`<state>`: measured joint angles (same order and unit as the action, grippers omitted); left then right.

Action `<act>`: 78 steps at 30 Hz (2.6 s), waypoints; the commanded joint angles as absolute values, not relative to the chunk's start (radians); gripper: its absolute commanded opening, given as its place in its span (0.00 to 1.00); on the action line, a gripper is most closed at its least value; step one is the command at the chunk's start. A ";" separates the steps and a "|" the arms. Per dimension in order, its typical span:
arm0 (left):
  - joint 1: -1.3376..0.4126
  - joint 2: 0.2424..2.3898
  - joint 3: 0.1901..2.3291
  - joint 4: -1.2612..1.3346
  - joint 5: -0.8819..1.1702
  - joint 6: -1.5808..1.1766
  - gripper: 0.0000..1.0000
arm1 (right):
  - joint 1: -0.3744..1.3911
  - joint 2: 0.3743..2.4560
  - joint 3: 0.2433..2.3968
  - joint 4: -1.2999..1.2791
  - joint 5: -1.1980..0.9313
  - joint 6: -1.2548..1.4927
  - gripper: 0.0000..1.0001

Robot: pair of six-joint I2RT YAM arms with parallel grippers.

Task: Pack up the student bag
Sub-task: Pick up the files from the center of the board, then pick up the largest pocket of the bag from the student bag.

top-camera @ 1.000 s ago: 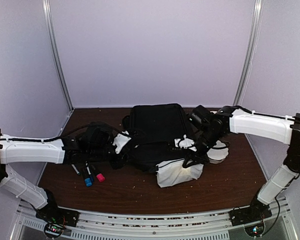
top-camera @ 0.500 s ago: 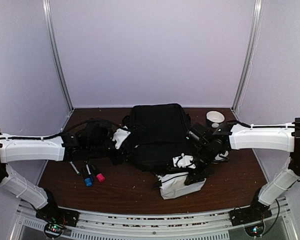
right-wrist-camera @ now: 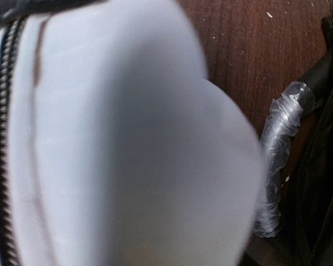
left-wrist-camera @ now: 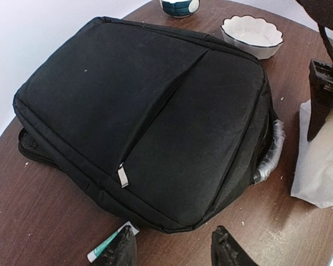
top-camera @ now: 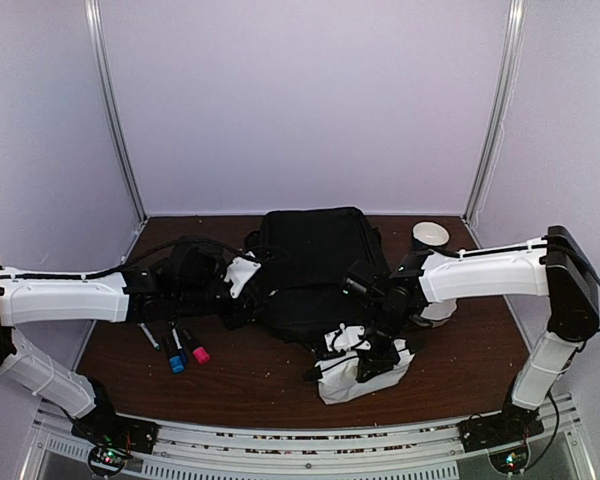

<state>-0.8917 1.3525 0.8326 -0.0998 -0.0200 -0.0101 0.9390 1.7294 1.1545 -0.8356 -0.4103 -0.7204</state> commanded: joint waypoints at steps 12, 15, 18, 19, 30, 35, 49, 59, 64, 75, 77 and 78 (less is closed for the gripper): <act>-0.922 1.441 0.983 -0.162 0.103 0.195 0.48 | 0.813 1.496 1.077 -0.925 -0.421 -0.691 0.19; -0.956 1.504 1.034 -0.199 0.089 0.247 0.49 | 0.721 1.446 1.045 -0.939 -0.465 -0.669 0.17; -1.007 1.576 1.094 -0.242 0.065 0.317 0.50 | 0.612 1.396 1.021 -0.936 -0.527 -0.642 0.17; -1.022 1.616 1.123 -0.261 0.048 0.341 0.50 | 0.580 1.372 1.011 -0.924 -0.542 -0.627 0.17; -1.069 1.834 1.288 -0.286 -0.050 0.396 0.51 | 0.348 1.252 0.952 -0.818 -0.608 -0.532 0.17; -1.087 1.888 1.321 -0.285 -0.084 0.428 0.52 | 0.331 1.246 0.955 -0.809 -0.616 -0.532 0.17; -1.095 2.018 1.429 -0.298 -0.241 0.423 0.26 | 0.326 1.238 0.954 -0.805 -0.619 -0.532 0.18; -1.062 1.938 1.479 -0.293 -0.184 0.318 0.00 | 0.330 1.192 1.058 -0.895 -0.683 -0.575 0.18; -1.010 1.882 1.517 -0.271 -0.110 0.249 0.00 | 0.383 1.196 1.172 -0.969 -0.666 -0.610 0.18; -0.866 1.844 1.584 -0.117 0.142 0.097 0.00 | 0.697 1.313 1.411 -1.025 -0.432 -0.665 0.17; -0.851 1.847 1.597 -0.099 0.168 0.078 0.00 | 0.743 1.339 1.422 -0.998 -0.361 -0.684 0.16; -0.845 1.849 1.603 -0.092 0.177 0.069 0.00 | 0.762 1.352 1.425 -0.988 -0.320 -0.692 0.16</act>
<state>-0.8768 1.8778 1.5383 -0.2749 0.0906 0.1398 0.6983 1.3159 1.3869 -1.0206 -0.4911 -0.6434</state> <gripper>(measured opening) 0.014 0.166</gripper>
